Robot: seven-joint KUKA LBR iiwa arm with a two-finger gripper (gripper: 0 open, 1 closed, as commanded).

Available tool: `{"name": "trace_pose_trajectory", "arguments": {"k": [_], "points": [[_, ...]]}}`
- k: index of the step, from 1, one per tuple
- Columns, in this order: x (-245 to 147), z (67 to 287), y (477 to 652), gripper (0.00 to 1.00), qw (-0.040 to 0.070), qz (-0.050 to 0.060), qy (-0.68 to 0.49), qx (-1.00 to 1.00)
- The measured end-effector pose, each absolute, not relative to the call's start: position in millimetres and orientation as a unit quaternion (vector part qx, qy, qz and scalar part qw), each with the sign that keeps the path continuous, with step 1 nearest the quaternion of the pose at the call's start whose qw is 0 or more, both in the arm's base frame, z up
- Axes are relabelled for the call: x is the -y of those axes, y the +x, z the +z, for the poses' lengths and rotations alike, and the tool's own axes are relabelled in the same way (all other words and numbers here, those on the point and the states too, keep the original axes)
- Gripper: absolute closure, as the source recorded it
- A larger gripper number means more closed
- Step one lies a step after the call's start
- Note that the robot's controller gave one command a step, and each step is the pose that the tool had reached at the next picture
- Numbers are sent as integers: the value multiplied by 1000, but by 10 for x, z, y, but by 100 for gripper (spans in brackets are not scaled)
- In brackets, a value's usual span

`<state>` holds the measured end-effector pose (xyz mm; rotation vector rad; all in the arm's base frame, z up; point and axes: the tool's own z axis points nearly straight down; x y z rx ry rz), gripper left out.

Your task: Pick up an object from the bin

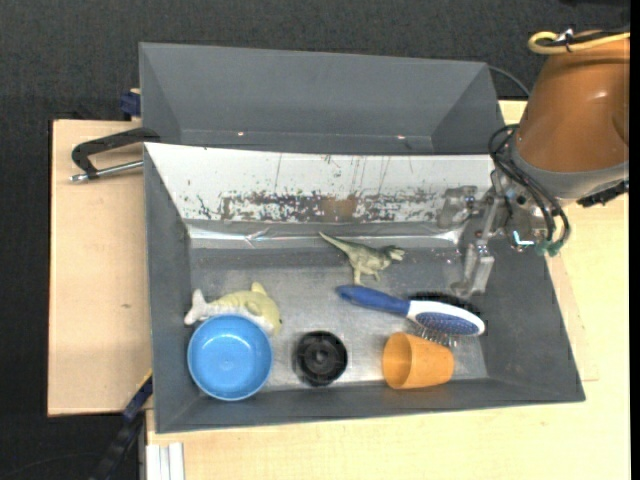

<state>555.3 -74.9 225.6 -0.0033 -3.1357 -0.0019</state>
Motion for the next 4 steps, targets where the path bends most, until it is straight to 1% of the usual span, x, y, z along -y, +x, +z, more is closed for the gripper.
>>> {"name": "trace_pose_trajectory", "arguments": {"k": [1,2,3,4], "points": [[425,1439,5393,0,2,-1,192,981],[609,721,5448,0,-5,1,107,994],[597,706,5426,100,-2,0,107,994],[69,715,5731,100,-1,1,117,993]]}}
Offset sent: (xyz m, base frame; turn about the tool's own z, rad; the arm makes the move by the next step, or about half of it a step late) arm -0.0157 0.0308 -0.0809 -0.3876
